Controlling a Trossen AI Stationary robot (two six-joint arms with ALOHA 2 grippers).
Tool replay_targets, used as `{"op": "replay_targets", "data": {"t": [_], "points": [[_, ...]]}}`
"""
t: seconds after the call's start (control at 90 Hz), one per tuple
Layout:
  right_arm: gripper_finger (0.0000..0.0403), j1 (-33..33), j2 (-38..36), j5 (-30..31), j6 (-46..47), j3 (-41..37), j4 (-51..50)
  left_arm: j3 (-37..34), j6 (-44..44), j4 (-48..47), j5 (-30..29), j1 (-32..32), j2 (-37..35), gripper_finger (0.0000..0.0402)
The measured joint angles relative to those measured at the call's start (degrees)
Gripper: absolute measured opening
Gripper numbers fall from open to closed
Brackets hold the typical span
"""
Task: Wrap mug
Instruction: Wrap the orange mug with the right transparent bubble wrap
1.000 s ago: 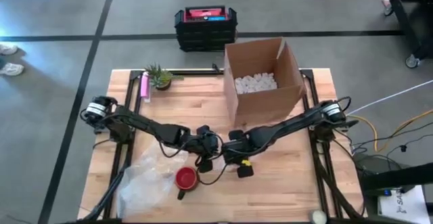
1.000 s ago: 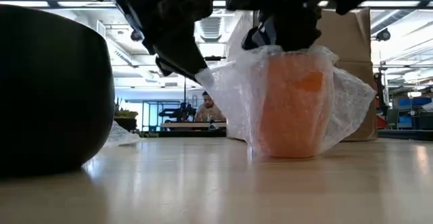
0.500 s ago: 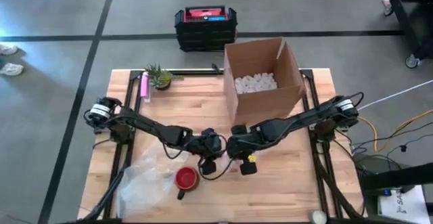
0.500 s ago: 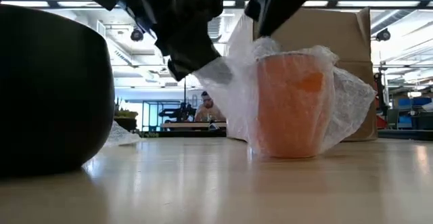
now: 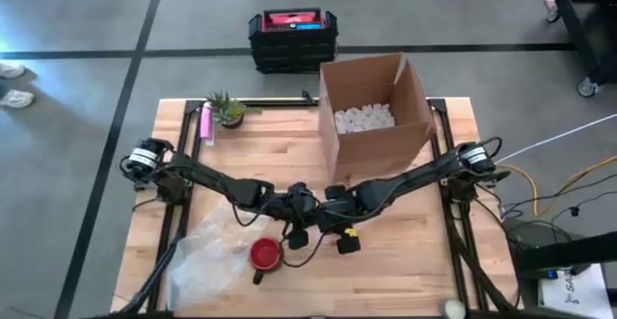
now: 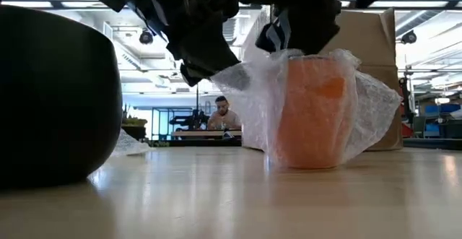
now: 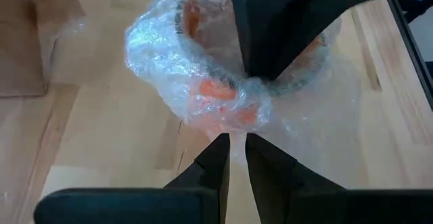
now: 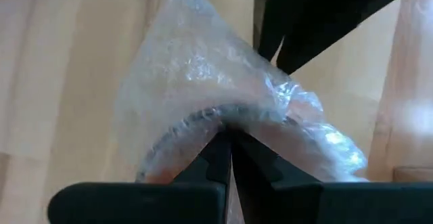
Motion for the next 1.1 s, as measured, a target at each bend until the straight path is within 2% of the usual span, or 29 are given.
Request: {"op": "replay_targets", "data": {"t": [0.256,0.422,0.822,1.1], "points": [[0.0,0.0,4.3,0.0,-1.8,0.2,1.8,0.0,-0.1,0.9,0.4,0.0,0.0,0.0036],[0.0,-0.1,4.1,-0.2,-2.2,0.0,2.5,0.0,0.3,1.0,1.2,-0.1,-0.1,0.0036],[0.0,-0.2,-1.4,-0.2,-2.3,-0.1,0.4,0.1,0.5,3.1,1.2,-0.1,-0.6,0.0036],[0.0,-0.2,-6.1,0.2,-1.2,0.1,-6.7,0.1,0.5,2.6,1.4,-0.2,-0.6,0.0036]]}}
